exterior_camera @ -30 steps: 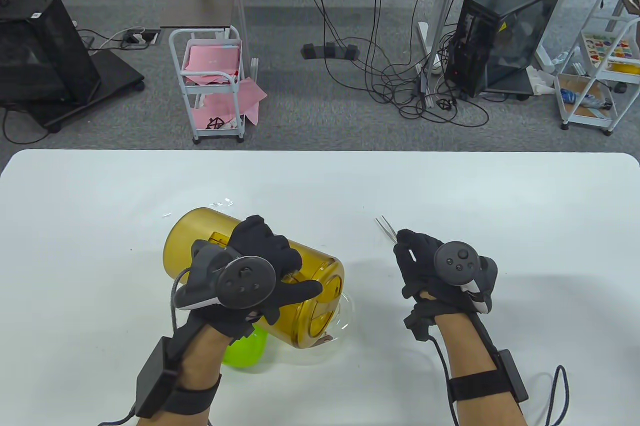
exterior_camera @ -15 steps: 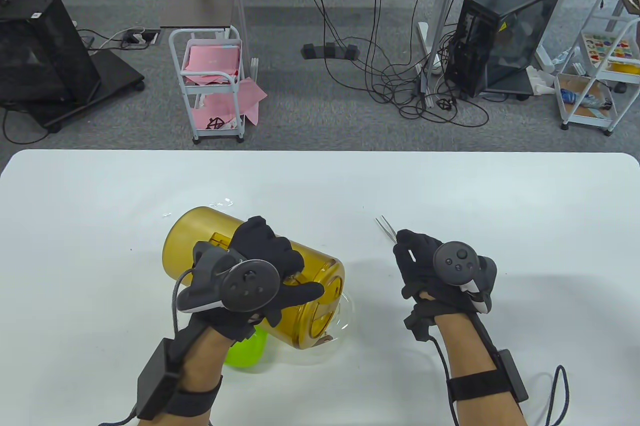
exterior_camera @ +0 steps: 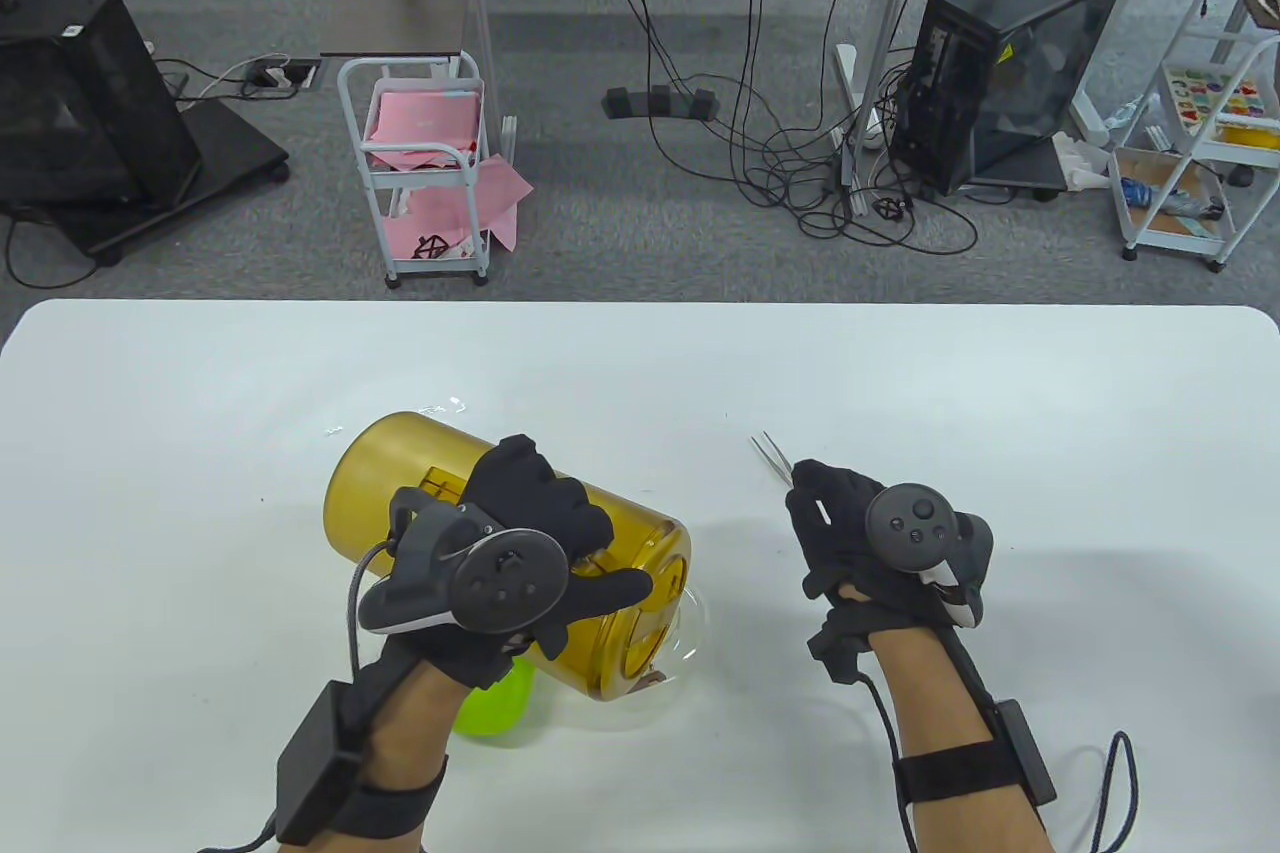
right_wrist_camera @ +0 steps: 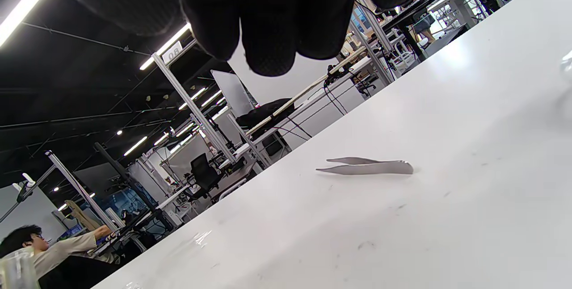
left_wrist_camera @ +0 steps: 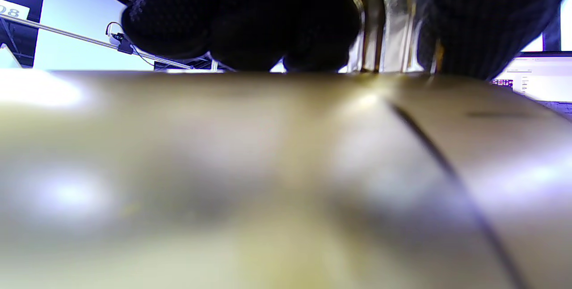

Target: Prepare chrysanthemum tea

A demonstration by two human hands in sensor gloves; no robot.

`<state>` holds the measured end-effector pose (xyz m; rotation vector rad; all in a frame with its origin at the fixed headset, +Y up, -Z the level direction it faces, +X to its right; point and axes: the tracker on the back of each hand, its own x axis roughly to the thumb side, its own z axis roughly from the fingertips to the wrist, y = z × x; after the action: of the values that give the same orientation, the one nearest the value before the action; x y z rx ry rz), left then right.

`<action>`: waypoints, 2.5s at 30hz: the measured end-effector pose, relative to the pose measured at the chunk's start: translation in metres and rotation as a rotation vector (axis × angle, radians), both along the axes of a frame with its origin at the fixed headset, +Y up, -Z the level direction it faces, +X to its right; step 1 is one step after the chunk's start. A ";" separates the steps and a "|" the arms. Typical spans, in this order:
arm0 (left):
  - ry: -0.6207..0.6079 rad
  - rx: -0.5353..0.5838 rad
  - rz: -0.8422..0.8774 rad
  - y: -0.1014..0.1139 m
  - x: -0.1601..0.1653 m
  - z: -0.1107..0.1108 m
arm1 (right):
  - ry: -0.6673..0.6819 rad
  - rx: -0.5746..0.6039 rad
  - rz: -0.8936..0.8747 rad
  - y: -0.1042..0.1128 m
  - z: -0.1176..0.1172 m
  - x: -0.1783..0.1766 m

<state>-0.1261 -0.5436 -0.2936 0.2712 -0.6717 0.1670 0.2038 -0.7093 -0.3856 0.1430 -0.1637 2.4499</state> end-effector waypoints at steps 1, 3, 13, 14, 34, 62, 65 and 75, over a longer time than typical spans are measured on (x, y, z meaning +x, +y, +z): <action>-0.001 0.000 0.000 0.000 0.000 0.000 | -0.001 0.001 0.000 0.000 0.000 0.000; -0.002 0.000 -0.001 0.000 0.000 0.000 | -0.002 0.002 0.000 0.000 0.000 0.000; 0.000 -0.009 0.008 0.000 -0.002 -0.001 | -0.002 0.002 0.000 0.000 0.000 0.000; 0.001 -0.009 0.009 0.000 -0.002 -0.001 | -0.002 0.002 0.000 0.000 0.000 0.000; 0.004 -0.011 0.006 0.001 -0.003 -0.001 | -0.002 0.001 0.000 0.000 0.000 0.000; 0.008 -0.019 0.010 0.001 -0.003 -0.002 | -0.001 0.000 0.003 -0.001 -0.001 0.001; 0.008 -0.021 0.012 0.002 -0.003 -0.002 | -0.001 -0.004 0.006 -0.002 -0.002 0.001; 0.010 -0.017 0.006 0.001 -0.003 0.000 | 0.004 -0.009 0.011 -0.003 -0.001 -0.001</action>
<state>-0.1290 -0.5422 -0.2940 0.2576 -0.6598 0.1765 0.2032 -0.7121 -0.3865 0.1451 -0.1511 2.4604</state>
